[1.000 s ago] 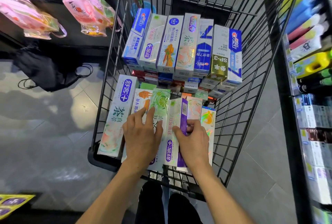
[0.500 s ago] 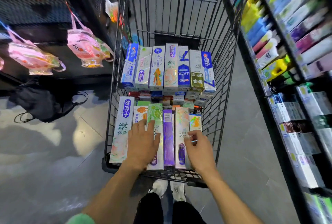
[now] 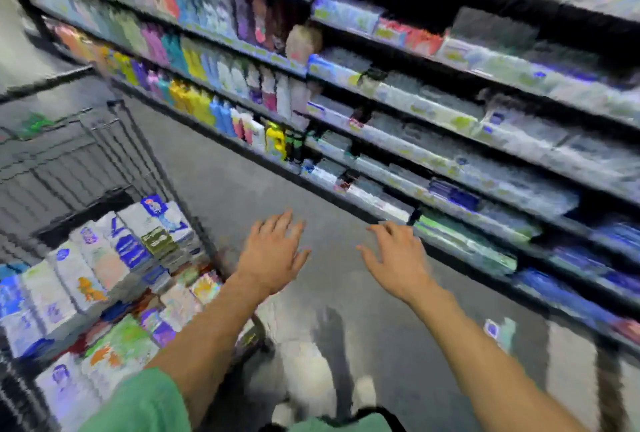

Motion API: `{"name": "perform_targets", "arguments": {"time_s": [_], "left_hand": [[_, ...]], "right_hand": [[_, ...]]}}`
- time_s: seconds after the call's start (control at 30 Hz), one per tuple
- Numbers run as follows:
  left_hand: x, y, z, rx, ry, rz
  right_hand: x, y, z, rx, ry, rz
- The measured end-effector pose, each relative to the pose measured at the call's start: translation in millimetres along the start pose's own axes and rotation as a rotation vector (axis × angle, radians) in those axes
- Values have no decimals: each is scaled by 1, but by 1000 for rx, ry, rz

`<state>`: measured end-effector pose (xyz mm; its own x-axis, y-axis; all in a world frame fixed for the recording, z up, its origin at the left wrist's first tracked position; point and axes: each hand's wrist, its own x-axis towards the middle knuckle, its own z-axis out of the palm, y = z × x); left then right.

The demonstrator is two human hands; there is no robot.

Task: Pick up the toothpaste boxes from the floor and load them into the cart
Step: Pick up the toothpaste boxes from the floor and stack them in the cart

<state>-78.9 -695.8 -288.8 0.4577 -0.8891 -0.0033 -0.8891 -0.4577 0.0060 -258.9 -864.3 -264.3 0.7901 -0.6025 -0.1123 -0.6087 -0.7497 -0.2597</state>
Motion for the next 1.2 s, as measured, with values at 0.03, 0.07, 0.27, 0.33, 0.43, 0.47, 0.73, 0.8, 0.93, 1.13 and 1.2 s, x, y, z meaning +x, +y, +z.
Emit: {"name": "perform_targets", "arguments": {"time_s": [0.03, 0.07, 0.27, 0.33, 0.43, 0.47, 0.73, 0.8, 0.93, 1.13, 1.2], "left_hand": [[20, 28, -9, 22, 10, 89], [39, 58, -16, 38, 19, 176], [121, 266, -27, 112, 38, 596], [133, 338, -31, 156, 54, 738], [135, 439, -33, 131, 64, 896], [134, 469, -32, 116, 69, 936], [115, 636, -10, 128, -3, 1302], [122, 667, -2, 148, -11, 1378], [137, 728, 14, 164, -41, 1542], [159, 819, 76, 210, -154, 1784], [163, 846, 115, 163, -186, 1815]], "right_hand": [[-15, 31, -11, 4, 28, 71], [-32, 63, -21, 15, 58, 141], [-170, 244, -54, 70, 204, 601], [-216, 292, -59, 98, 259, 742], [-282, 345, -64, 100, 305, 893], [-301, 360, -64, 68, 308, 939], [-398, 416, -44, 120, 378, 1314], [-409, 422, -36, 127, 397, 1400], [-425, 435, -22, 160, 408, 1540], [-423, 480, 17, 215, 435, 1749], [-423, 496, 42, 226, 451, 1787]]}}
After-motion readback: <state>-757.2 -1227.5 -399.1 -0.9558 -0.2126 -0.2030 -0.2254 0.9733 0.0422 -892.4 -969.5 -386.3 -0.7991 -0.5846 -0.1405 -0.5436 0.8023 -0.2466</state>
